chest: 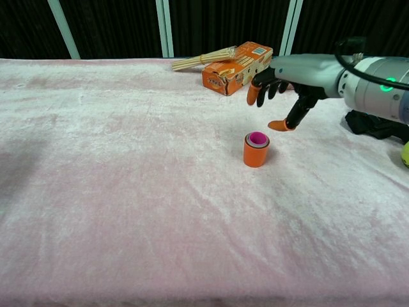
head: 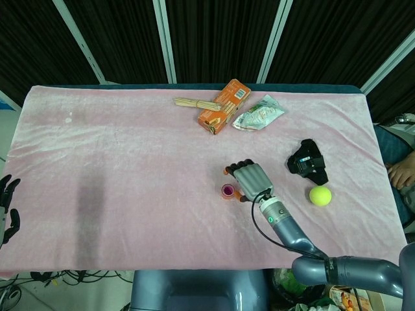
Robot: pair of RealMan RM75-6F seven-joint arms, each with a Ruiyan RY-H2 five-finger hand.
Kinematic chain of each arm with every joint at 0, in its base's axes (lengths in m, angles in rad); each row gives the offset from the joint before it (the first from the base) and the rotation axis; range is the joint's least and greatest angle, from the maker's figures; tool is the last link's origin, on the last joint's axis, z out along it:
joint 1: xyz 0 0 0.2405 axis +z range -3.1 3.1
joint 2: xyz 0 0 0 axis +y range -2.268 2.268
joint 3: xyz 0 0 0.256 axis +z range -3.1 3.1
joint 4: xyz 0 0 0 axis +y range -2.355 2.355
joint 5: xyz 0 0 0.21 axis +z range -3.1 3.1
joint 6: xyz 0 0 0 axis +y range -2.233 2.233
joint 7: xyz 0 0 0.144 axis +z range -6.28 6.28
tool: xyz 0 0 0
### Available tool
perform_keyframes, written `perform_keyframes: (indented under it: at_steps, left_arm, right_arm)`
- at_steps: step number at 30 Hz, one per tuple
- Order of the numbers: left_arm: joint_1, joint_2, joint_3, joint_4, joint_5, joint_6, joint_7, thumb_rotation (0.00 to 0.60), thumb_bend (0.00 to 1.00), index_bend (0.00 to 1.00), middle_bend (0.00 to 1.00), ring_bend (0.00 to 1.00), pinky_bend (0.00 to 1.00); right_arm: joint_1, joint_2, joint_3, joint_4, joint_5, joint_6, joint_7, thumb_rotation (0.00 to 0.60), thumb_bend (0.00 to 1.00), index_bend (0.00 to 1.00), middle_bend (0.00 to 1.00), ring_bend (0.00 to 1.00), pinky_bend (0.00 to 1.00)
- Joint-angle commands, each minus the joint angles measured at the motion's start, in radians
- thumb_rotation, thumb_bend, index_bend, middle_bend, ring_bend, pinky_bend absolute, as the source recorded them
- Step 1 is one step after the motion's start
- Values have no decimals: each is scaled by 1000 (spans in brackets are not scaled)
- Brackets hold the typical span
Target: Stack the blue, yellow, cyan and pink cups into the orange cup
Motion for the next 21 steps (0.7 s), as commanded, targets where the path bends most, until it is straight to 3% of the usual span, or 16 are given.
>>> perform_keyframes:
  at_steps: [1,5,11,16,21]
  left_arm:
    - [0,0,1,0,2,1,-3,600,707,88,29,0,0]
    - [1,0,-1,-2,5,5,-8,600,707,88,28,0,0]
    - [0,-1,-4,-9,12,13,-13,600,707,88,28,0,0]
    - [2,-2,-4,-11,29,27,-16,600,707,88,29,0,0]
    - [5,-4,-3,-14,38,37,-24,600,707,88,28,0,0]
  right_arm:
    - [-47,88,-1,-52,-33,38,39,600,216,170,138,205,204]
    - [-125,181,-21,-89,-78,124,73,600,199,139,79,181,204]
    - [-283,271,-103,-105,-218,292,131,600,195,115,51,158,204]
    - [-426,263,-168,-50,-320,466,164,600,195,108,51,156,204]
    - [-535,236,-209,13,-355,564,180,600,195,94,46,152,204]
